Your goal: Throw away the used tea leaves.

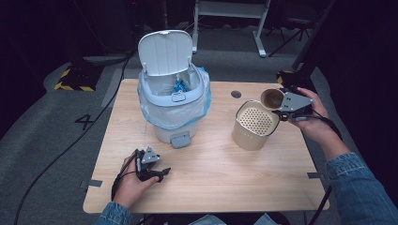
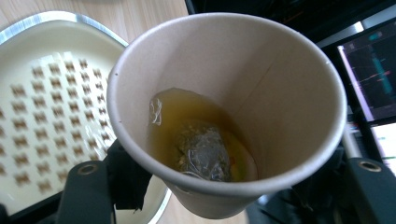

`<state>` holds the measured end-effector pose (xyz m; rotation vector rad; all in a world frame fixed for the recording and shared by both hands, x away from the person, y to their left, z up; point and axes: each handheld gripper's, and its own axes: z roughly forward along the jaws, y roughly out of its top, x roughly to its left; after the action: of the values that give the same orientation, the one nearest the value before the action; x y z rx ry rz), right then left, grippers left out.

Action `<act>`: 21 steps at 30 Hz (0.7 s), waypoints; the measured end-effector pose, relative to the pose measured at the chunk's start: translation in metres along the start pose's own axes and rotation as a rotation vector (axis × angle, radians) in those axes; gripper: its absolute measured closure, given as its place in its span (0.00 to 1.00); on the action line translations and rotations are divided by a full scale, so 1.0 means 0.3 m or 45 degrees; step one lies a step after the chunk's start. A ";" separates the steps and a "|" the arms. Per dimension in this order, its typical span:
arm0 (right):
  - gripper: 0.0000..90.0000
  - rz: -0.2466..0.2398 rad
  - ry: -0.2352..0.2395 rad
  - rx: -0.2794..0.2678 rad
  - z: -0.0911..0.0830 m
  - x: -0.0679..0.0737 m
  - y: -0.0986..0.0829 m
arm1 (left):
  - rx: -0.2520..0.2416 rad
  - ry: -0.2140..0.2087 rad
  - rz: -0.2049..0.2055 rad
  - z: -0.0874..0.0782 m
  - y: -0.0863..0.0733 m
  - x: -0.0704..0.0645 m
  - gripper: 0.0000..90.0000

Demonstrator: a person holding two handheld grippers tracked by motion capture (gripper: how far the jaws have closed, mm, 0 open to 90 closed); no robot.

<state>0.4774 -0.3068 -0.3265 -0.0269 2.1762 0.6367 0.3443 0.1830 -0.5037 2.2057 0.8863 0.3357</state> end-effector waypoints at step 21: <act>0.37 -0.523 -0.149 0.307 0.006 0.061 0.044 | 0.000 0.000 0.000 0.000 0.000 0.000 0.35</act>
<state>0.4639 -0.2908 -0.3351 -0.2932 2.0365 0.1387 0.3443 0.1831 -0.5037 2.2056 0.8866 0.3354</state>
